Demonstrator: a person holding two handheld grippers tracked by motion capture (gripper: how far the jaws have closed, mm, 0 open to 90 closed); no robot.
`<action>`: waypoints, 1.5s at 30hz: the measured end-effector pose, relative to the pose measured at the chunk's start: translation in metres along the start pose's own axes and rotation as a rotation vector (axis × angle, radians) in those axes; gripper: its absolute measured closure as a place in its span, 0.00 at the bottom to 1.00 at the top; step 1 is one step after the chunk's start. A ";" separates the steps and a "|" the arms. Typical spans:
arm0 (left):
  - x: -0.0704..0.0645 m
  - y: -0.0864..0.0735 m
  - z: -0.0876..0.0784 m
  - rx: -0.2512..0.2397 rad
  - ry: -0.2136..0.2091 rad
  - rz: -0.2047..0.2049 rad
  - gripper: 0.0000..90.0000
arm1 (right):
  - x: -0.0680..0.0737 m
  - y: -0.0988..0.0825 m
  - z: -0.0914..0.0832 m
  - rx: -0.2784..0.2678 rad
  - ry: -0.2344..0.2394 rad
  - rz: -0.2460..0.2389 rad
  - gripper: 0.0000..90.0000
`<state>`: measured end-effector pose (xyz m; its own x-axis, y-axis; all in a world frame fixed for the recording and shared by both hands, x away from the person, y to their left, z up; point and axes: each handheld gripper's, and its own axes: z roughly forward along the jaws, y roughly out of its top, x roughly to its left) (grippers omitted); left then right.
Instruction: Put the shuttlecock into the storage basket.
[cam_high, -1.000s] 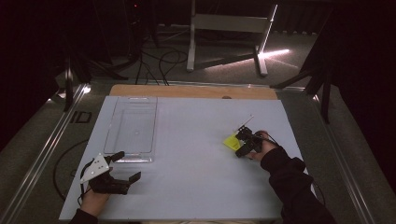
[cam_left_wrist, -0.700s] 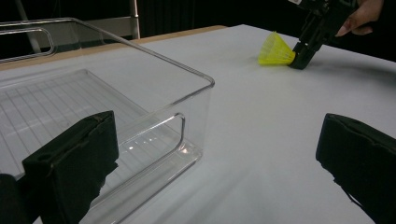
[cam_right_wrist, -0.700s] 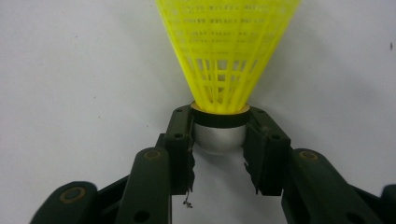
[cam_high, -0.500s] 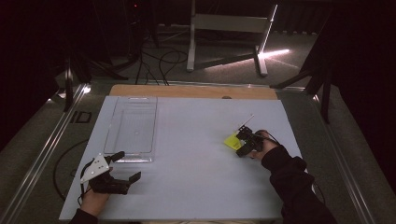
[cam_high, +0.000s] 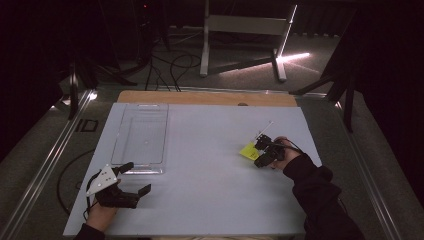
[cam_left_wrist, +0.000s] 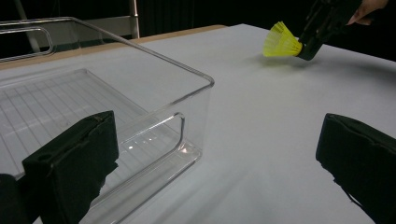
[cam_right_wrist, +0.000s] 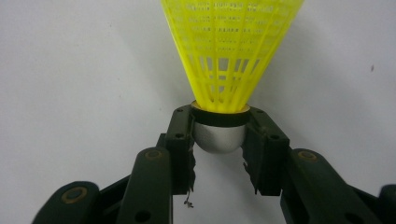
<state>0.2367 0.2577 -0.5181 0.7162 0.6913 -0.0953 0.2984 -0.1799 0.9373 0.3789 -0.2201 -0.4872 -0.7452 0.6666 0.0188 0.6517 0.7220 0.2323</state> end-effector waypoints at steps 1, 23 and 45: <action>0.000 0.000 0.000 0.000 0.000 0.000 0.00 | 0.000 0.000 -0.001 -0.004 0.005 -0.005 0.73; 0.000 0.000 0.000 0.002 -0.004 0.001 0.00 | 0.012 -0.005 -0.009 -0.085 0.083 -0.274 0.73; -0.007 0.005 0.006 0.019 -0.036 -0.004 0.00 | 0.030 -0.008 -0.010 -0.252 0.218 -0.449 0.73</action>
<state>0.2371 0.2477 -0.5152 0.7372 0.6664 -0.1116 0.3129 -0.1903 0.9305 0.3500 -0.2072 -0.4784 -0.9712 0.2309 0.0592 0.2299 0.8418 0.4883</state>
